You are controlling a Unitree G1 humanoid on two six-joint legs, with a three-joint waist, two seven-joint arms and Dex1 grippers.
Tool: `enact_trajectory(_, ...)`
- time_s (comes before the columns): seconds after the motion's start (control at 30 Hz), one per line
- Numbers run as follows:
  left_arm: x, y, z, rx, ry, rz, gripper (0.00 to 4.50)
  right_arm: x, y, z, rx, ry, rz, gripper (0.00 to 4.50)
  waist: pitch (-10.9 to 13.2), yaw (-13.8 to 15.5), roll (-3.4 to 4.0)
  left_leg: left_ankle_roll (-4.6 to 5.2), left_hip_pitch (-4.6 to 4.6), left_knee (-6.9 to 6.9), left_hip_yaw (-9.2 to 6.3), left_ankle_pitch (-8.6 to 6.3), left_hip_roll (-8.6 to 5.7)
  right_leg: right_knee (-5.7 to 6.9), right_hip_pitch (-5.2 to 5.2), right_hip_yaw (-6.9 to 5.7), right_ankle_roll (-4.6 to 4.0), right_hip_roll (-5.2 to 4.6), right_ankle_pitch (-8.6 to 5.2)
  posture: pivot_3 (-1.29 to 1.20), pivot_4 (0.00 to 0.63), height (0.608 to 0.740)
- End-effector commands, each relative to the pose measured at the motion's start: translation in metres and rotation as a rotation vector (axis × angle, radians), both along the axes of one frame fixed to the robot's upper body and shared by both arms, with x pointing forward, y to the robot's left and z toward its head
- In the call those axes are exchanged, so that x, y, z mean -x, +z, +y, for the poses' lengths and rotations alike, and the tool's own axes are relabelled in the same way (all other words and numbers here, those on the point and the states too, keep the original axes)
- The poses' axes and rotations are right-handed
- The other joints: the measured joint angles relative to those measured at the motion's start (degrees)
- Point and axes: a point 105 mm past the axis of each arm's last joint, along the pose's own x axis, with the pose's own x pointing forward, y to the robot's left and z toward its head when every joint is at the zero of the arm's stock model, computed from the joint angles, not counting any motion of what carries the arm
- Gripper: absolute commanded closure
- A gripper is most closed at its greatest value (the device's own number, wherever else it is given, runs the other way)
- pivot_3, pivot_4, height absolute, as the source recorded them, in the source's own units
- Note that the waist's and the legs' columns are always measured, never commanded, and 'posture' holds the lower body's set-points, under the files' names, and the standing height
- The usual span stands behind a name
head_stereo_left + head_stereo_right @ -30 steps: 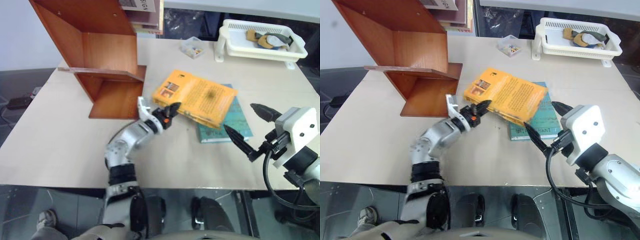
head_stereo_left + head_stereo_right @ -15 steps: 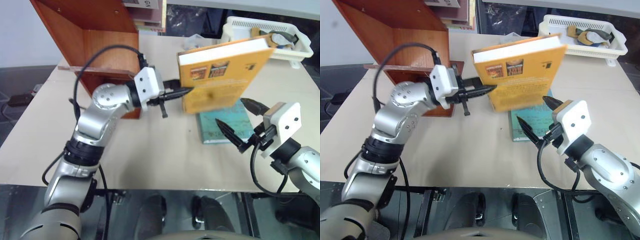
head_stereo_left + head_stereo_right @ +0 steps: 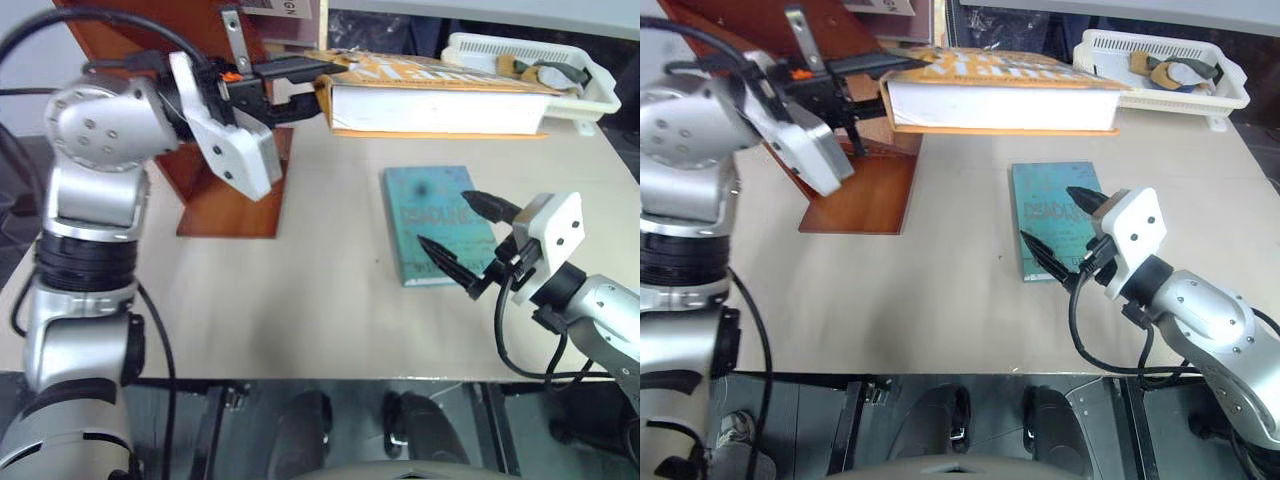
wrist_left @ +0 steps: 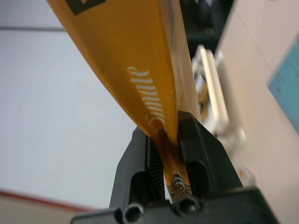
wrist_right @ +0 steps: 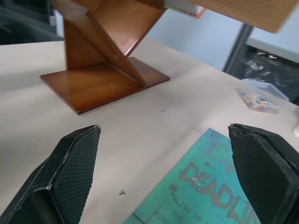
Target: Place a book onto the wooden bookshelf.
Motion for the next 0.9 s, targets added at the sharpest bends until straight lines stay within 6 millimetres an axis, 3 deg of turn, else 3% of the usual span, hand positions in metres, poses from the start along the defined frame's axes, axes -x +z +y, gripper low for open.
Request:
enact_trajectory(0.03, 0.005, 0.020, 0.020, -0.039, 0.130, 0.003, 4.28, 0.000, 0.006, -0.004, 0.027, 0.023, -0.037, 0.00, 0.0, -0.1, 0.00, 0.00, 0.01, 0.01, 0.01, 0.00, 0.00, 0.00, 0.00, 0.00, 0.00, 0.00, 0.00, 0.00, 0.150, 0.740)
enact_trajectory(0.23, 0.005, 0.036, 0.070, -0.102, 0.411, 0.169, 4.28, -0.013, 0.010, -0.008, 0.049, 0.084, -0.064, 0.00, 0.1, -0.1, 0.03, 0.00, 0.01, 0.04, 0.06, 0.00, 0.03, 0.03, -0.03, 0.02, 0.01, 0.03, -0.01, 0.00, 0.150, 0.740)
enact_trajectory(0.37, 0.001, 0.029, 0.107, -0.210, 0.641, 0.232, 4.28, -0.017, 0.017, -0.008, 0.061, 0.123, -0.097, 0.00, 0.1, -0.2, 0.15, 0.00, 0.06, 0.03, 0.13, 0.00, 0.05, 0.02, -0.05, 0.09, 0.01, 0.08, -0.02, 0.00, 0.150, 0.740)
enact_trajectory(0.6, 0.006, 0.034, 0.135, -0.219, 0.844, 0.322, 4.28, -0.023, 0.023, -0.006, 0.060, 0.161, -0.126, 0.00, 0.2, -1.1, 0.16, -0.01, 0.25, 0.06, 0.28, 0.00, 0.11, 0.23, -0.04, 0.27, -0.06, 0.16, -0.04, 0.00, 0.150, 0.740)
enact_trajectory(0.67, 0.006, 0.037, 0.135, -0.213, 0.862, 0.340, 4.28, -0.025, 0.020, -0.005, 0.059, 0.163, -0.124, 0.00, 0.2, -1.7, 0.15, -0.01, 0.42, 0.05, 0.42, 0.00, 0.14, 0.39, -0.04, 0.44, -0.21, 0.20, -0.14, 0.00, 0.150, 0.740)
enact_trajectory(0.9, 0.025, 0.077, 0.095, -0.143, 0.658, 0.340, 4.28, -0.028, 0.016, -0.004, 0.043, 0.162, -0.134, 0.00, 0.2, -1.5, 0.04, -0.04, 0.62, 0.07, 0.82, 0.01, 0.19, 0.97, -0.28, 0.89, -0.27, 0.31, -0.18, 0.00, 0.150, 0.740)
